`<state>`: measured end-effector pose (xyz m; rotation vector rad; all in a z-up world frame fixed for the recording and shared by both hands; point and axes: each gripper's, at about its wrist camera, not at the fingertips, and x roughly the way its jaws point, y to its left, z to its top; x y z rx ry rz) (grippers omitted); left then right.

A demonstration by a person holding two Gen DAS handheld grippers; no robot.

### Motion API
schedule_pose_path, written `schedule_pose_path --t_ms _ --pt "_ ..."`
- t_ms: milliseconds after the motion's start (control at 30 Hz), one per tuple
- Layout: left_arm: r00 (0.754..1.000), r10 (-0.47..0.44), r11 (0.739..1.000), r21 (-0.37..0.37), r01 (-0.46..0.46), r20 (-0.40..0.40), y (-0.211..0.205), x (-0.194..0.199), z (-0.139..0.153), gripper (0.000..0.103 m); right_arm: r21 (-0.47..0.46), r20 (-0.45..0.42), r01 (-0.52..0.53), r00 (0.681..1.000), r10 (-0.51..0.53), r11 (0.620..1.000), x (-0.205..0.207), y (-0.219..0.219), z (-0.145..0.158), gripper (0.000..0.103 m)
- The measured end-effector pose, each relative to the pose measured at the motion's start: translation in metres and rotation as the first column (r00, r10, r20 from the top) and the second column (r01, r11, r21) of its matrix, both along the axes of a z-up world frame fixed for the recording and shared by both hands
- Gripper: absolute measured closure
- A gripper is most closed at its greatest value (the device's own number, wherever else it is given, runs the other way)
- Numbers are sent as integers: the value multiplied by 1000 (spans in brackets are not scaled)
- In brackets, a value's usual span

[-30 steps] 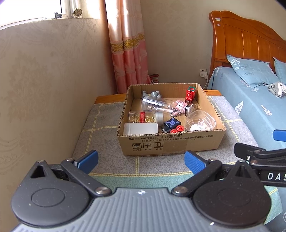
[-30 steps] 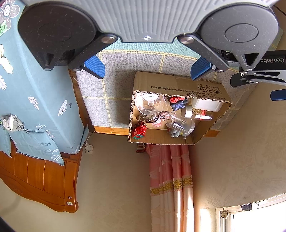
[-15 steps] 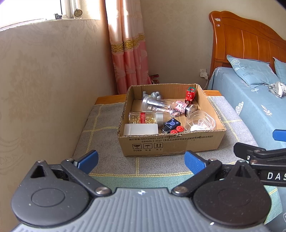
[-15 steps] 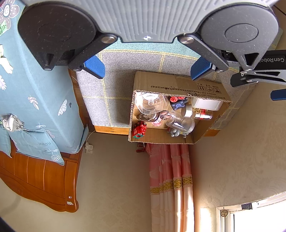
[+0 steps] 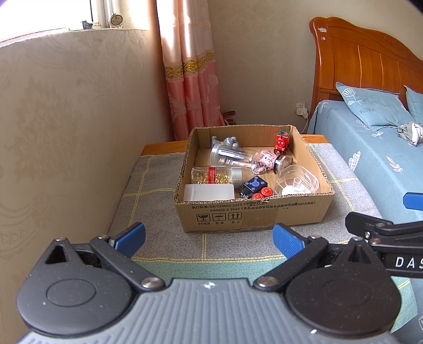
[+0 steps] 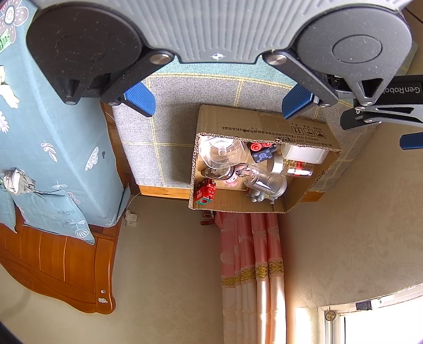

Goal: Organize rigid objects

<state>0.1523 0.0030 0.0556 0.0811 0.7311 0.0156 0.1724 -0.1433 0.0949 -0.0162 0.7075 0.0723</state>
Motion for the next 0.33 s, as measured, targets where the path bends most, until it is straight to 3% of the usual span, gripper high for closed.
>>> schedule_pose_path --t_ms 333 --pt "1000 -1 1000 -1 1 1 0 0 0 1 -1 1 -2 1000 2 1000 -1 1 0 0"
